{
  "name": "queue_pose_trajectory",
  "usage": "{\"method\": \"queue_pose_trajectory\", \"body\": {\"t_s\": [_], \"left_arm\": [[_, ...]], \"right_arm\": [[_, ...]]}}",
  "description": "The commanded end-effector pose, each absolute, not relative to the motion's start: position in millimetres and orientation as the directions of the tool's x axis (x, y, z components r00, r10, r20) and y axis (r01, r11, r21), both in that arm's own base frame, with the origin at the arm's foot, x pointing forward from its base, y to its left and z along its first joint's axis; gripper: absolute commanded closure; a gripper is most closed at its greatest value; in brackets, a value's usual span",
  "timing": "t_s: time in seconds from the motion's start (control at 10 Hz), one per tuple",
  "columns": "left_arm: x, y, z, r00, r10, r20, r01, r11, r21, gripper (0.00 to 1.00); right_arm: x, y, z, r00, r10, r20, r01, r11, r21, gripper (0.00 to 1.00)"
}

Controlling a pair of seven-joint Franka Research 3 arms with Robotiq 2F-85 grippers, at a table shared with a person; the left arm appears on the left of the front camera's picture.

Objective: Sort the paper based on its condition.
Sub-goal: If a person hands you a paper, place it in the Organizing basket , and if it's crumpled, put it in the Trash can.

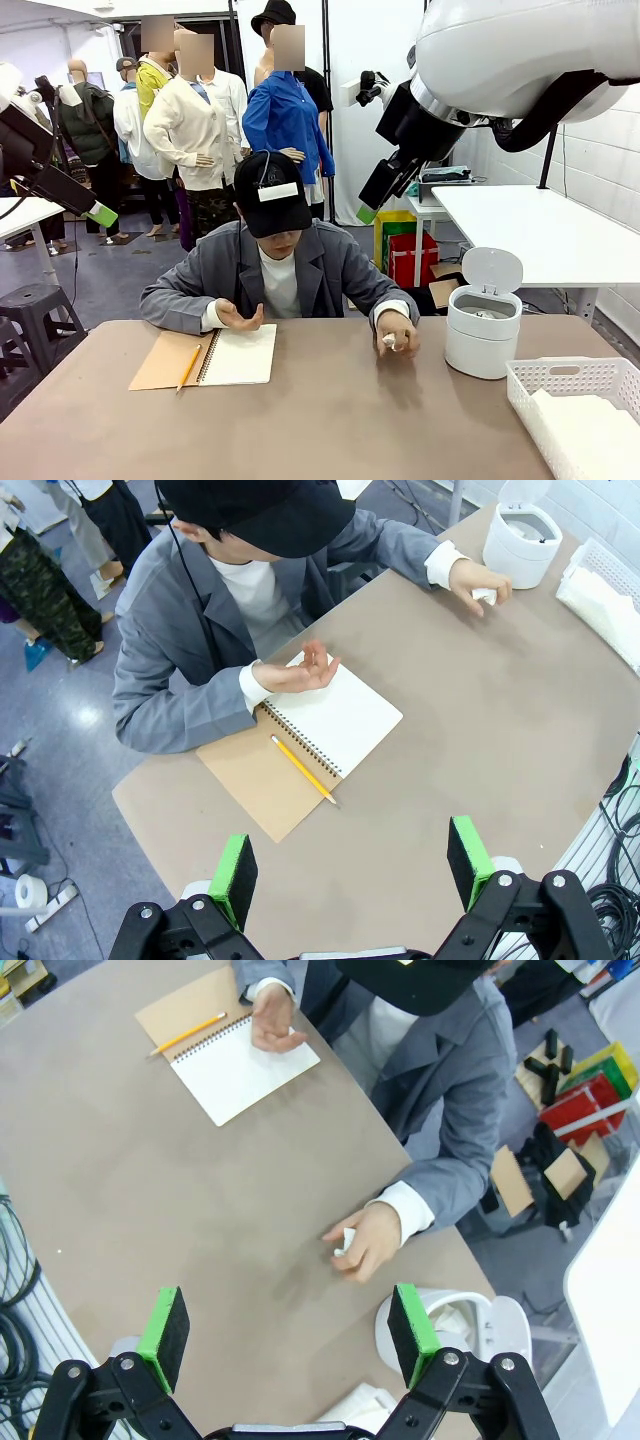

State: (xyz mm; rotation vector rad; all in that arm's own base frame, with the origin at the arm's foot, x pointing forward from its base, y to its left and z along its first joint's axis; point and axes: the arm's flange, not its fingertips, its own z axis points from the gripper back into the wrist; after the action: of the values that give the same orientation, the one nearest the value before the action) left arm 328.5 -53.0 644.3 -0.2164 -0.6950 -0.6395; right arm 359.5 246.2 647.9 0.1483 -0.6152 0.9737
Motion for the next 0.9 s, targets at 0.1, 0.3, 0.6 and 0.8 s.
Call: {"method": "queue_pose_trajectory", "body": {"t_s": [0.1, 0.3, 0.6, 0.8], "left_arm": [[328.3, -52.3, 644.2, 0.586, -0.477, 0.655, 0.615, 0.789, 0.024, 0.0], [328.3, -52.3, 644.2, 0.586, -0.477, 0.655, 0.615, 0.789, 0.024, 0.0], [328.3, -52.3, 644.2, 0.586, -0.477, 0.655, 0.615, 0.789, 0.024, 0.0], [328.3, -52.3, 644.2, 0.586, -0.477, 0.655, 0.615, 0.789, 0.024, 0.0]], "right_arm": [[358.9, 245.3, 647.6, 0.405, 0.735, 0.544, -0.813, 0.561, -0.153, 0.0], [358.9, 245.3, 647.6, 0.405, 0.735, 0.544, -0.813, 0.561, -0.153, 0.0], [358.9, 245.3, 647.6, 0.405, 0.735, 0.544, -0.813, 0.561, -0.153, 0.0], [358.9, 245.3, 647.6, 0.405, 0.735, 0.544, -0.813, 0.561, -0.153, 0.0]]}}
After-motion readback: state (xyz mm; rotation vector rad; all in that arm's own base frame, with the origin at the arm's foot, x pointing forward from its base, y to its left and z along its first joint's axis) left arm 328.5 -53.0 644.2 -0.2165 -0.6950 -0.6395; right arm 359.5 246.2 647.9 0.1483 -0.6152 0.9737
